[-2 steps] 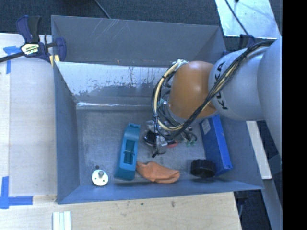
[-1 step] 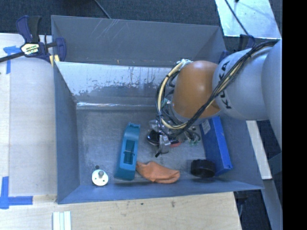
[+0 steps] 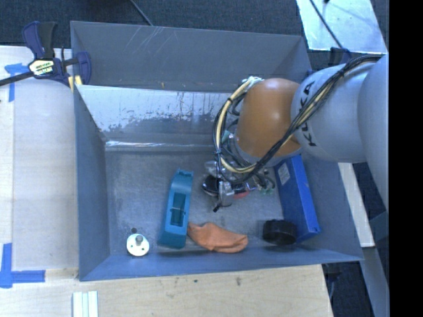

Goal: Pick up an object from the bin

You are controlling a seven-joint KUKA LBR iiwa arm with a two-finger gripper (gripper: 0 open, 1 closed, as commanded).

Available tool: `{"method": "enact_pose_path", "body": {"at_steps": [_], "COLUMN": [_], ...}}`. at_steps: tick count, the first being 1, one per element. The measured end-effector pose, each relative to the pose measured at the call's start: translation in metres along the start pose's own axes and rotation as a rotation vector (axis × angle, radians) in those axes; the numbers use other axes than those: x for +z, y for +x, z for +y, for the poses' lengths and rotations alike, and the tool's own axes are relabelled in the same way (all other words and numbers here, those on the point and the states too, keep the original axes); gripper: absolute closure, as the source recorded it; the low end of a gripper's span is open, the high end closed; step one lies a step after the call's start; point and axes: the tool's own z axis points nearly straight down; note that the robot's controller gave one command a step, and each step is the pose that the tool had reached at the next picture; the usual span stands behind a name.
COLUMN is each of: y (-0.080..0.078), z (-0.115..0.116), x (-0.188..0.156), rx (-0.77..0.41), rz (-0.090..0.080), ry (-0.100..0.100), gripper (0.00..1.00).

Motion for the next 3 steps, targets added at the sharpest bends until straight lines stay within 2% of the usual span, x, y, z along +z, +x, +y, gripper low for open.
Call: {"method": "enact_pose_path", "body": {"at_steps": [1,2,3], "y": [-0.008,0.003,0.036], "z": [0.006,0.002,0.011], "x": [0.0,0.0,-0.001], "rx": [0.006,0.001,-0.008], "rz": [-0.003,-0.003,0.0], "ry": [0.0,-0.001,-0.001], "gripper": [1.0,1.0,1.0]}}
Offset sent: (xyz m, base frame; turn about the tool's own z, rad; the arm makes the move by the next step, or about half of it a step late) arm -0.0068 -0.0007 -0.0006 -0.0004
